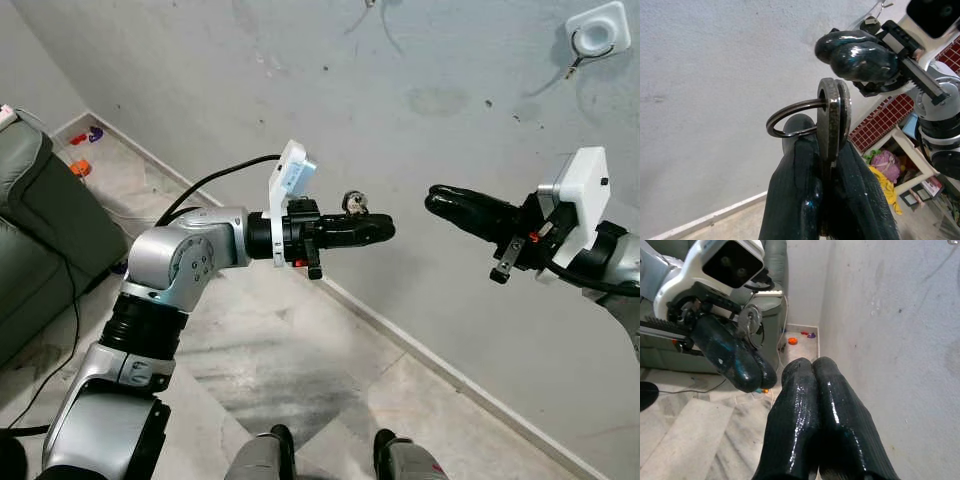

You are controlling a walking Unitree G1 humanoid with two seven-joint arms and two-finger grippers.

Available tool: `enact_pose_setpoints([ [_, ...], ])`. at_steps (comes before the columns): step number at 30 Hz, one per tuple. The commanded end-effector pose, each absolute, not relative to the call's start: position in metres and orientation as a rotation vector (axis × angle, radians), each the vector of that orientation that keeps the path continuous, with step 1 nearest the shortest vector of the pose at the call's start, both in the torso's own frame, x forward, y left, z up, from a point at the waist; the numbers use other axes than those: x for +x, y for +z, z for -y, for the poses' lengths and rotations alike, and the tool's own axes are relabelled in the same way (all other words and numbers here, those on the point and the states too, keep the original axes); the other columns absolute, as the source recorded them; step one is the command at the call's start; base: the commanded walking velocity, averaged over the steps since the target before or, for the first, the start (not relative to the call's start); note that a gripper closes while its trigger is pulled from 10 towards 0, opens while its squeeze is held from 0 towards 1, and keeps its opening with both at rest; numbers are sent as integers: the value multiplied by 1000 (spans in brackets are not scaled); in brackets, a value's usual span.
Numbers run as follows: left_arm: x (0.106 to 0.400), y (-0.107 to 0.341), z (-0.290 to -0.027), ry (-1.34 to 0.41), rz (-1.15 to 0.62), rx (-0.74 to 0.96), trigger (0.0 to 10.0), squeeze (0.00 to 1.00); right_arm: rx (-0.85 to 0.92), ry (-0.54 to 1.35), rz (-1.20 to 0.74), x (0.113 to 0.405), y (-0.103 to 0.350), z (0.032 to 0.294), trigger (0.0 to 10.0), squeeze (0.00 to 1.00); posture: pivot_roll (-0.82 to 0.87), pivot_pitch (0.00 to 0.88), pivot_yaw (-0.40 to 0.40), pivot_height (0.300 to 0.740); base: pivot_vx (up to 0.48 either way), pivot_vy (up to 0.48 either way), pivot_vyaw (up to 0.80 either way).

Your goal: Hang keys on a hook

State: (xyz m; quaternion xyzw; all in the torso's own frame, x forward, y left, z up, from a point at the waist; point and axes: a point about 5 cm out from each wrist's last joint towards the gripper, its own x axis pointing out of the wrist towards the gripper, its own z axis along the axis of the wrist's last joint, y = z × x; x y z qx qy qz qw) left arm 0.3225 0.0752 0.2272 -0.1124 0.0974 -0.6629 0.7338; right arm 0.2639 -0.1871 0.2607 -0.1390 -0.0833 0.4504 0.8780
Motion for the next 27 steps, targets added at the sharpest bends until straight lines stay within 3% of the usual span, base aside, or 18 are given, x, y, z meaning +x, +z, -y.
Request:
enact_pose_setpoints([
  [1,326,230,-78,-1450,-204,-234,10000,0,-296,980,182,257,264,183,8902,0,-125,199,123,740,0,0,0],
  [2,327,229,-77,-1449,-206,-240,10000,0,-294,991,182,255,265,182,8863,0,-126,199,123,740,0,0,0],
  [3,328,229,-76,-1451,-210,-250,10000,0,-296,977,190,256,265,180,10000,0,-128,200,125,740,0,0,0],
  [15,326,225,-66,-1481,-227,-267,10000,0,-284,966,233,258,254,150,10000,0,-136,209,129,740,0,0,0],
  [27,322,224,-63,-1500,-237,-274,10000,0,-335,950,241,264,250,145,10000,0,-133,211,124,740,0,0,0],
])
